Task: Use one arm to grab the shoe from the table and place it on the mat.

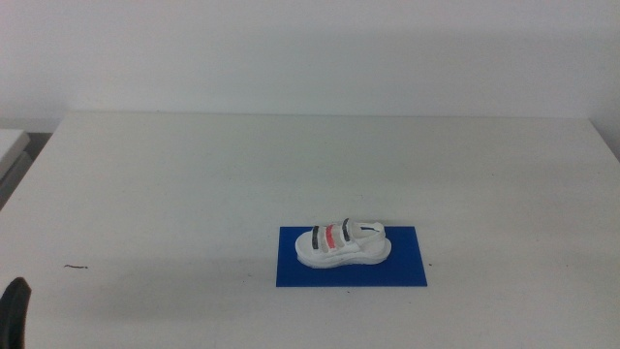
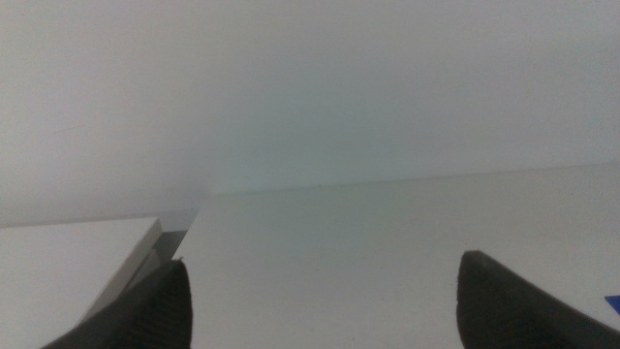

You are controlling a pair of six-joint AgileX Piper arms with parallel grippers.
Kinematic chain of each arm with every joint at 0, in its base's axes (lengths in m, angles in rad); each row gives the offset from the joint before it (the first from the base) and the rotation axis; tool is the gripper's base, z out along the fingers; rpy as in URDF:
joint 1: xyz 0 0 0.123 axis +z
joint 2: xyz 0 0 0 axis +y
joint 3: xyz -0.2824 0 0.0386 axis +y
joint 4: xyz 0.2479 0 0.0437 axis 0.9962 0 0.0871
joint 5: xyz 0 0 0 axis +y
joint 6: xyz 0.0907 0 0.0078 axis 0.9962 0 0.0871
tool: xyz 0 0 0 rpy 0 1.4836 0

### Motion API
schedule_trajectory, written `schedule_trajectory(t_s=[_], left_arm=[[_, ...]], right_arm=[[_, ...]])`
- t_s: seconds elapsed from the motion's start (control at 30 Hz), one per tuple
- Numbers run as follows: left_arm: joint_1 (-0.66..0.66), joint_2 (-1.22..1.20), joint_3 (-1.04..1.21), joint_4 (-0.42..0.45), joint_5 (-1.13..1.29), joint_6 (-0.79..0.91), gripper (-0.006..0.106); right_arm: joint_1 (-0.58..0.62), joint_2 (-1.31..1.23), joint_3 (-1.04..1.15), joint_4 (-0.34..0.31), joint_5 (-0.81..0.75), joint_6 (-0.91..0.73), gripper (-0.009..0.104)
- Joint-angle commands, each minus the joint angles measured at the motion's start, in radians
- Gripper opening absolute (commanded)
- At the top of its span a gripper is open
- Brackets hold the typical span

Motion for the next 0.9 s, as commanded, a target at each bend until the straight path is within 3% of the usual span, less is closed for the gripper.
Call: schedule_trajectory(t_s=[0.0,0.33,0.87], left_arm=[[0.0,0.005,0.0,-0.004,-0.013,-0.001,0.094],[0.0,0.005,0.0,-0.004,-0.013,-0.001,0.094],[0.0,0.005,0.0,-0.004,-0.013,-0.001,0.094]], right_arm=[[-0.045,-0.095,0.092,-0.011,-0.049,-0.01,0.092],[-0.067,-0.437,0.394,-0.038,-0.074,0.05,0.092],[-0.065,-0.437,0.487,-0.063,-0.048,0.057,0.092]])
